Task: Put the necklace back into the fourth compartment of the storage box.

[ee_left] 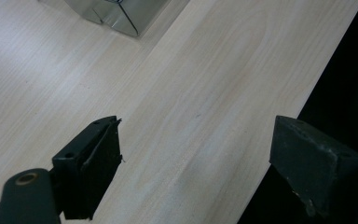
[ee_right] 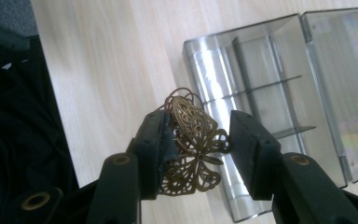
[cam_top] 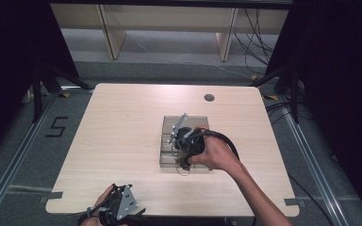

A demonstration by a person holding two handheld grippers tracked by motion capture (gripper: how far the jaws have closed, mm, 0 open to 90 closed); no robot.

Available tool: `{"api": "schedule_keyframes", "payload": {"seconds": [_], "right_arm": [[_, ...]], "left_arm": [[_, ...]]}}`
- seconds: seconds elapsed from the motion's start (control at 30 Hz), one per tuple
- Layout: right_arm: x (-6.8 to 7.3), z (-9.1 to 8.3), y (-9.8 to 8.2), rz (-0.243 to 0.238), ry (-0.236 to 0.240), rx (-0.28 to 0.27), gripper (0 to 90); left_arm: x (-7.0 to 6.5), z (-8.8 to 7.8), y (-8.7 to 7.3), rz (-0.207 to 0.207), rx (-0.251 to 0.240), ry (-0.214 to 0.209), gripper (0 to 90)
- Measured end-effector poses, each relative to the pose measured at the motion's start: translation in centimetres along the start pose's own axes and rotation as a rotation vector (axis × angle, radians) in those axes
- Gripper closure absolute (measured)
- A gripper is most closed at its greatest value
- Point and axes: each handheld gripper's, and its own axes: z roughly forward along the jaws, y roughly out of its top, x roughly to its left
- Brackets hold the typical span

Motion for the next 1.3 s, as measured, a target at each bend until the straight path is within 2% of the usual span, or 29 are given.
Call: {"api": "schedule_keyframes", "payload": {"seconds": [0.17,0.33,0.5,0.67,0.77,0.87,0.9,1.0,1.03,1.23,1.3], "right_arm": [[-1.1,0.3,1.5,0.006,0.007,0.011,58.1],[-2.1,1.0,2.8,0.031,0.005,0.019,58.1],[-3.0,2.3,4.0,0.043,0.012,0.04,58.1],[-3.5,3.5,4.7,0.033,0.015,0.045,58.1],[-3.7,4.1,5.0,0.035,0.02,0.057,58.1],[-3.9,4.8,5.2,0.06,0.021,0.074,58.1],[-4.2,5.2,5.1,0.044,0.018,0.069,58.1],[-4.4,6.0,5.1,0.043,0.02,0.076,58.1],[-4.5,6.2,5.1,0.058,0.013,0.084,58.1],[-5.1,6.9,5.3,0.075,0.008,0.083,58.1],[-5.1,7.2,5.4,0.079,0.0,0.1,58.1]], "left_arm": [[0.0,0.0,0.0,0.0,-0.001,-0.001,15.7],[0.0,-0.1,0.0,0.002,-0.006,-0.001,15.7],[0.0,-0.1,0.1,0.001,-0.007,-0.001,15.7],[0.0,-0.1,0.0,-0.003,-0.009,0.003,15.7],[0.0,-0.2,0.0,0.003,-0.009,0.001,15.7],[0.0,-0.2,0.0,-0.003,-0.01,0.0,15.7],[0.0,-0.2,0.0,-0.005,-0.011,0.001,15.7],[0.0,-0.1,0.0,0.0,-0.003,0.006,15.7],[0.0,-0.1,0.0,0.0,-0.003,0.003,15.7],[-0.1,0.0,0.0,0.005,-0.003,-0.006,15.7],[-0.2,-0.2,0.0,0.006,0.0,-0.007,15.7]]}}
